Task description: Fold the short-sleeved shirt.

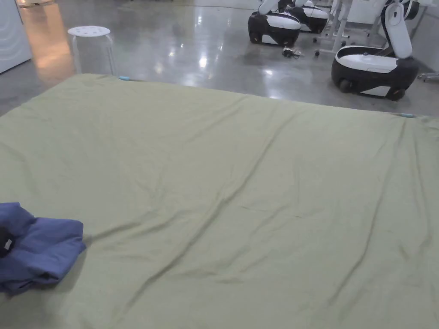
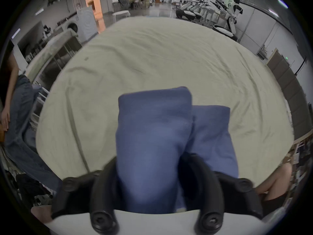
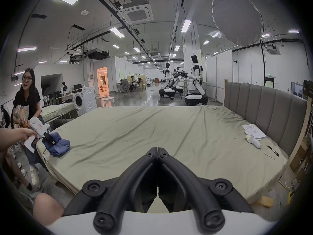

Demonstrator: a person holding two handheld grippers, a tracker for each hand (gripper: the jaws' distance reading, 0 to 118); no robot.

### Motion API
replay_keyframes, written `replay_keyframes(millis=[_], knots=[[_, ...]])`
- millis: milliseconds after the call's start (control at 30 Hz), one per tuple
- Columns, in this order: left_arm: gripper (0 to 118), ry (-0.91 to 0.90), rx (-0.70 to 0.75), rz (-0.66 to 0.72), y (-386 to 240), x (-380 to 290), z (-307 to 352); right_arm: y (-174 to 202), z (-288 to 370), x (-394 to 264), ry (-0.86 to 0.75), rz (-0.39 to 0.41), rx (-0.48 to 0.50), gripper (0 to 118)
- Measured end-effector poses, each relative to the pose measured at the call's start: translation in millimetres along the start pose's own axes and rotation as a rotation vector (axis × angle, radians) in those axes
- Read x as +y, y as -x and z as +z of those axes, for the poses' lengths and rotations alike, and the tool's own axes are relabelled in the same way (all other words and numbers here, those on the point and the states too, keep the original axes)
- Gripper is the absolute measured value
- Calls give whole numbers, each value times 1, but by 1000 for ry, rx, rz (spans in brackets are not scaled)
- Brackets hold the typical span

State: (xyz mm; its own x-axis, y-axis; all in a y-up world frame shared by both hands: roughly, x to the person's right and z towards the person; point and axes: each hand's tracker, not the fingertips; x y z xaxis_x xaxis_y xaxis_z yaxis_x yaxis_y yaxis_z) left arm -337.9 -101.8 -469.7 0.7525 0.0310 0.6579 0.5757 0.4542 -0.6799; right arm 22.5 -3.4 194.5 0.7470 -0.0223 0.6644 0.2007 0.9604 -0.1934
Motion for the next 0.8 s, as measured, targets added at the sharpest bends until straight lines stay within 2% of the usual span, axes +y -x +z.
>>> replay_keyframes(millis=[33,67,167,233,333,433,467,500,533,567,600,633,733,800], knots=[[103,-34,47,-21,3,-5,4,-1,1,3,-2,-8,12,0],[117,-37,69,-25,3,-9,9,-1,2,5,-5,-14,22,0],[115,-133,63,41,11,-17,49,-1,13,13,-29,-16,33,0],[115,-250,136,46,9,-25,90,-1,19,17,-45,-20,51,0],[115,-395,166,5,-9,-40,150,1,26,22,-67,-22,83,0],[112,-477,83,-32,-51,-58,205,4,38,26,-92,-14,116,0],[102,-534,28,-31,-67,-66,220,5,41,27,-99,-8,120,0],[84,-603,-12,-29,-87,-76,236,6,46,29,-104,-4,127,0],[57,-685,-35,-25,-108,-88,250,5,50,31,-109,-3,133,0],[6,-761,-21,-26,-132,-99,259,5,54,32,-118,0,132,0],[0,-858,-1,-38,-159,-112,268,4,59,33,-128,12,120,0],[0,-967,-4,-58,-186,-128,276,1,63,34,-134,33,90,0],[0,-1118,69,-113,-263,-167,284,-1,71,33,-155,112,-60,0],[0,-1145,87,-72,-304,-193,283,-1,80,28,-183,139,-126,0]])
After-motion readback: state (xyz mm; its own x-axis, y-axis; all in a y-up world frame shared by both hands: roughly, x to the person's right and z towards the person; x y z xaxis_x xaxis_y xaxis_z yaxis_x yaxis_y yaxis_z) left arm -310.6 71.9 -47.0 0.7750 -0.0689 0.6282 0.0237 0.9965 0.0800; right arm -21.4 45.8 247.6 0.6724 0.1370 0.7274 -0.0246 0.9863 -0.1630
